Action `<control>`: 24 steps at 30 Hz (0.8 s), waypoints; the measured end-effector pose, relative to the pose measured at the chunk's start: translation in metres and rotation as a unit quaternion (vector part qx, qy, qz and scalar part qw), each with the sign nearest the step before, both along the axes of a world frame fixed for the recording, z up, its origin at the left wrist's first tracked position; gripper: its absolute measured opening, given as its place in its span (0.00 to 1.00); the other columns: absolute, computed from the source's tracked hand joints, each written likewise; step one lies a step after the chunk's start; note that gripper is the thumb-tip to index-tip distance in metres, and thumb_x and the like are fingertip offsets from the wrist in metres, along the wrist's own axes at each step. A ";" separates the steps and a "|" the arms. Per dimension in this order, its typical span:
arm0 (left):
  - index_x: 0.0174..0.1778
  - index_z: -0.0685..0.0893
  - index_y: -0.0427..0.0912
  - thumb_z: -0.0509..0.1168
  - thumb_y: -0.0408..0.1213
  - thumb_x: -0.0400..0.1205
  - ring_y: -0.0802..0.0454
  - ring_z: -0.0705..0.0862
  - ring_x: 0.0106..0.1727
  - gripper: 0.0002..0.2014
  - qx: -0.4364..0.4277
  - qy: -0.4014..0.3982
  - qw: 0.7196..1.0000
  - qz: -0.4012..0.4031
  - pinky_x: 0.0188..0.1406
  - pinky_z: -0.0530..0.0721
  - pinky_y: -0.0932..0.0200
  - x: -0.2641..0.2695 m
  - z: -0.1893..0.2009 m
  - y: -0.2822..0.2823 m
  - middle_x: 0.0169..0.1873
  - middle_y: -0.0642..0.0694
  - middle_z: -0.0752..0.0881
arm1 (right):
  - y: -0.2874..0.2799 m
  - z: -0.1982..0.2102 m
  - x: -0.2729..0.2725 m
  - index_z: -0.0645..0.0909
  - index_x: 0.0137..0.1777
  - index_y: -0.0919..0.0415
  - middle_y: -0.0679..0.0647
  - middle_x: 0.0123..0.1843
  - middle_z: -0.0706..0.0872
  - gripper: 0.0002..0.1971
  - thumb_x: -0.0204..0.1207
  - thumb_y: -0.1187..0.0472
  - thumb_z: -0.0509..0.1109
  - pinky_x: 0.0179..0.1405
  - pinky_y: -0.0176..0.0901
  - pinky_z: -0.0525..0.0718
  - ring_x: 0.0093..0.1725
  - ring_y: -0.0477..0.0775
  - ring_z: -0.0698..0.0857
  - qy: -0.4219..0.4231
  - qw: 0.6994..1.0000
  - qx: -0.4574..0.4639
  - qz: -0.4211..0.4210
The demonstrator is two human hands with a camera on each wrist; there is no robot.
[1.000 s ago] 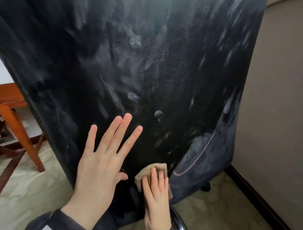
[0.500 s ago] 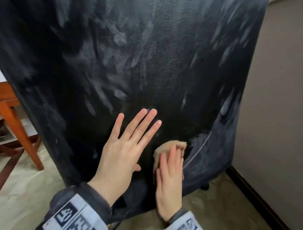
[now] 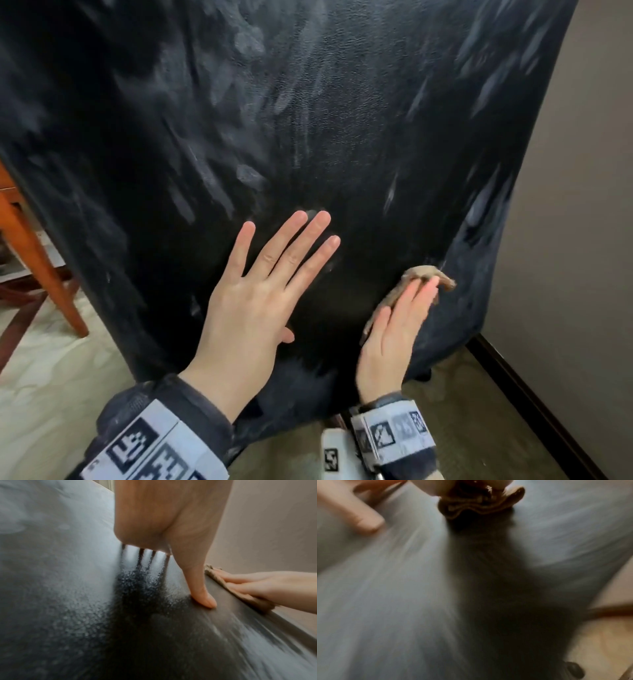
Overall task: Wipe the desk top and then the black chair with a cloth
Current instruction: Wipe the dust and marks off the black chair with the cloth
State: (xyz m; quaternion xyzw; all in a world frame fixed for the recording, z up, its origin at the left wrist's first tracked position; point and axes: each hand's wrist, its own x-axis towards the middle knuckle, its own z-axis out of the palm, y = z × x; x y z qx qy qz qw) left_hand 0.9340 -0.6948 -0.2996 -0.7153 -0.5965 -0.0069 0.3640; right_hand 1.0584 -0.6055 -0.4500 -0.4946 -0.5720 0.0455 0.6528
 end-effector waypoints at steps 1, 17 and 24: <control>0.84 0.49 0.47 0.85 0.51 0.52 0.46 0.43 0.84 0.68 0.000 0.002 1.000 0.002 0.80 0.39 0.38 0.001 -0.001 0.000 0.84 0.44 0.43 | 0.002 -0.006 -0.009 0.38 0.82 0.54 0.51 0.83 0.36 0.29 0.83 0.59 0.44 0.81 0.43 0.34 0.83 0.50 0.37 0.028 0.998 -0.038 -0.030; 0.84 0.51 0.46 0.86 0.46 0.50 0.46 0.45 0.84 0.68 0.007 -0.033 0.999 -0.025 0.80 0.39 0.39 -0.002 -0.005 0.002 0.84 0.45 0.45 | -0.035 0.000 0.011 0.41 0.80 0.53 0.36 0.81 0.39 0.29 0.85 0.71 0.49 0.68 0.11 0.46 0.75 0.19 0.43 0.152 0.970 -0.098 0.165; 0.83 0.52 0.46 0.86 0.48 0.49 0.46 0.44 0.84 0.69 -0.002 -0.038 0.999 -0.024 0.80 0.39 0.39 0.003 -0.001 0.004 0.84 0.44 0.46 | 0.084 0.136 0.116 0.43 0.81 0.72 0.62 0.82 0.37 0.29 0.84 0.61 0.46 0.80 0.35 0.39 0.82 0.52 0.37 0.030 0.996 -0.048 0.067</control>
